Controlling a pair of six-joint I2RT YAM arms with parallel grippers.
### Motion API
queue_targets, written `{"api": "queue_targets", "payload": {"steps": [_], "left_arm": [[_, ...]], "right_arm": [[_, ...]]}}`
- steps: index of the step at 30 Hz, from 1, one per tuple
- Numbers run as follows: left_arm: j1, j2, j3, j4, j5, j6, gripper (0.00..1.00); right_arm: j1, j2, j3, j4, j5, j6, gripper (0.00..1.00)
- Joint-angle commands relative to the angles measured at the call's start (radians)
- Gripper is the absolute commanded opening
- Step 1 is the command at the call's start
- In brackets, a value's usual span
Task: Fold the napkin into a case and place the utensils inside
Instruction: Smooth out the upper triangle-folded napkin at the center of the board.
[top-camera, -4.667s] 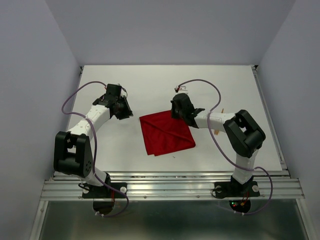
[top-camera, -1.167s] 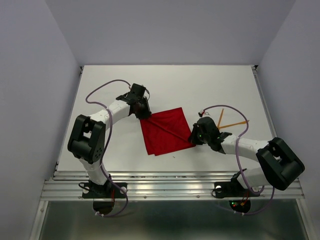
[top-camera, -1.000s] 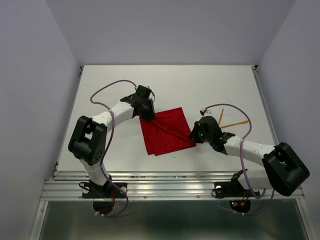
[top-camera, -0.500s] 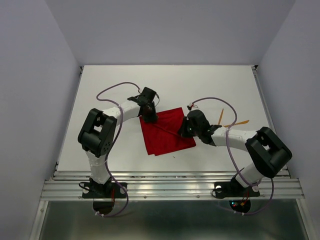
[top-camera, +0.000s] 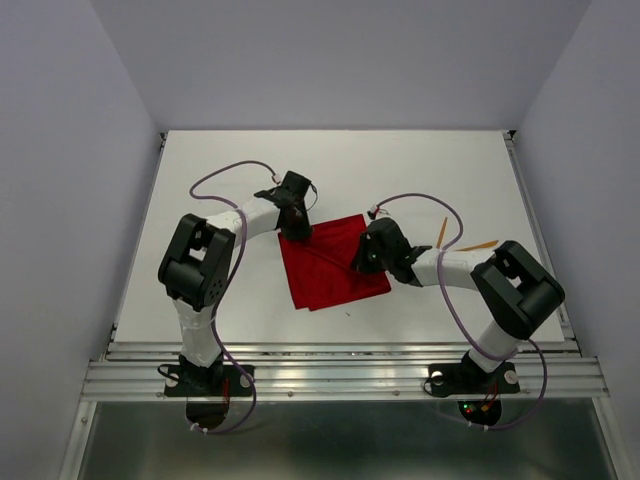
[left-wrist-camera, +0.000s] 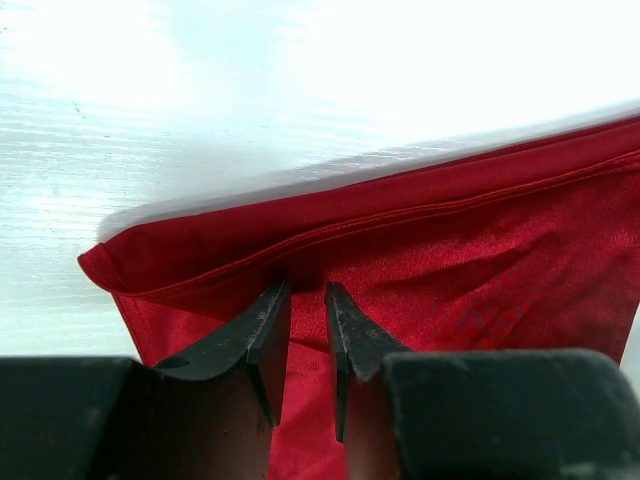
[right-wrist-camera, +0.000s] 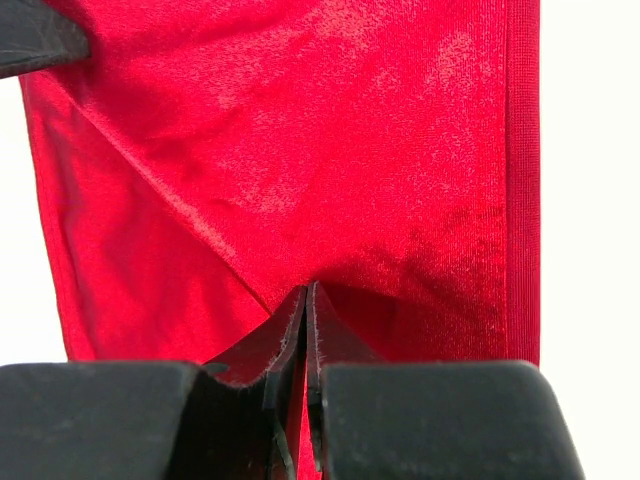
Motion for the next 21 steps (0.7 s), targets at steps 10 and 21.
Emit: {"api": "queue_targets", "payload": {"steps": [10, 21], "left_arm": [[0.071, -0.084, 0.015, -0.025, -0.036, 0.011, 0.32], [0.087, -0.033, -0.002, -0.003, -0.039, -0.004, 0.32]], "right_arm": [[0.023, -0.083, 0.058, 0.018, 0.021, -0.013, 0.07], [0.023, -0.003, 0.044, 0.032, 0.015, -0.007, 0.07]]}}
